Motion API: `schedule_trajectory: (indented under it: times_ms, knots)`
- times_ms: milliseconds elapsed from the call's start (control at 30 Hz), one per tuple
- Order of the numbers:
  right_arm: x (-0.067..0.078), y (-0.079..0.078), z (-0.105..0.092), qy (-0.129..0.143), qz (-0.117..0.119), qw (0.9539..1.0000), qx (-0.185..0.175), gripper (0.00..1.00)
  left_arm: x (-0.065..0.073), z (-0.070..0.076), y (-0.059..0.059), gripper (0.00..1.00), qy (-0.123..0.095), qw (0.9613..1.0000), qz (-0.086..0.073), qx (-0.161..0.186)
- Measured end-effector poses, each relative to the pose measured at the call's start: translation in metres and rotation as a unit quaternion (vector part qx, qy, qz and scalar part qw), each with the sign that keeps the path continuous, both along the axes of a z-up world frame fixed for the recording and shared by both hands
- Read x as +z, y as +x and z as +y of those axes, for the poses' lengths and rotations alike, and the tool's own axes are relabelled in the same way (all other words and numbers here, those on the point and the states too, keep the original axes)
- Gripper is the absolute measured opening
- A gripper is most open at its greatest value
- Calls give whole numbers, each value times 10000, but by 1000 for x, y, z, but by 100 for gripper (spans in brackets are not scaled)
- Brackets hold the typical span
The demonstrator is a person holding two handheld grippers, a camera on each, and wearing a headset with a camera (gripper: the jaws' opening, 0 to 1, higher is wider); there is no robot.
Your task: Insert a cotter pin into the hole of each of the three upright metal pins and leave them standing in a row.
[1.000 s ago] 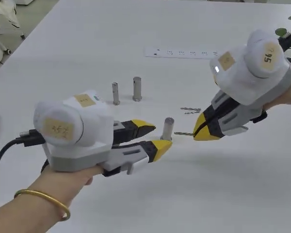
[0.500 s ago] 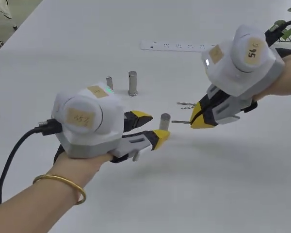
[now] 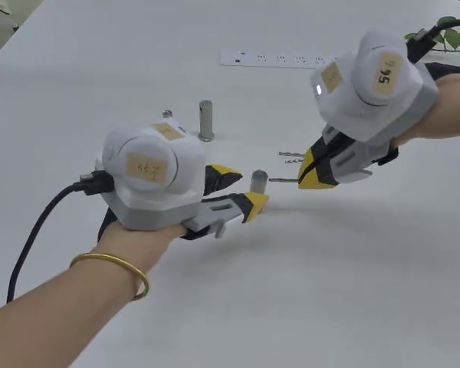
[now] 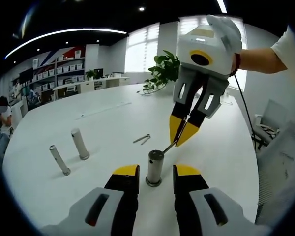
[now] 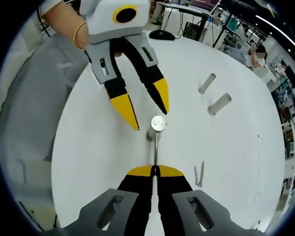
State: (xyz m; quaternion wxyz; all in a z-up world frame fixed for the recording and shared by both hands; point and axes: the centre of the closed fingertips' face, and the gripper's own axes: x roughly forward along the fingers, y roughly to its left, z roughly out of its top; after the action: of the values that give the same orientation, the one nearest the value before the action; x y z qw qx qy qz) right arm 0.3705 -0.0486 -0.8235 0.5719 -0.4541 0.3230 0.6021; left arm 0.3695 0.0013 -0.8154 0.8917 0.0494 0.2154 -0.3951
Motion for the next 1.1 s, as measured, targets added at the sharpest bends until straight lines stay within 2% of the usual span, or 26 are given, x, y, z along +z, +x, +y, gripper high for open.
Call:
schedule_trajectory:
  times_ms: [133, 400, 533, 833, 1100]
  knots:
    - [-1, 1, 1, 14, 8, 10000, 23, 3, -6, -4, 1, 23, 41, 9999, 84, -49]
    - [-1, 1, 1, 6, -4, 10000, 53, 3, -13, -6, 6, 19, 62, 9999, 153, -3]
    - [0, 1, 3, 30, -7, 10000, 60, 3, -13, -9, 8, 15, -86, 9997, 224, 76]
    - [1, 2, 8, 40, -48, 9999, 155, 3, -13, -10, 10, 12, -57, 9999, 129, 37]
    - [3, 3, 15, 23, -109, 9996, 253, 3, -16, -10, 10, 12, -126, 9999, 63, 81]
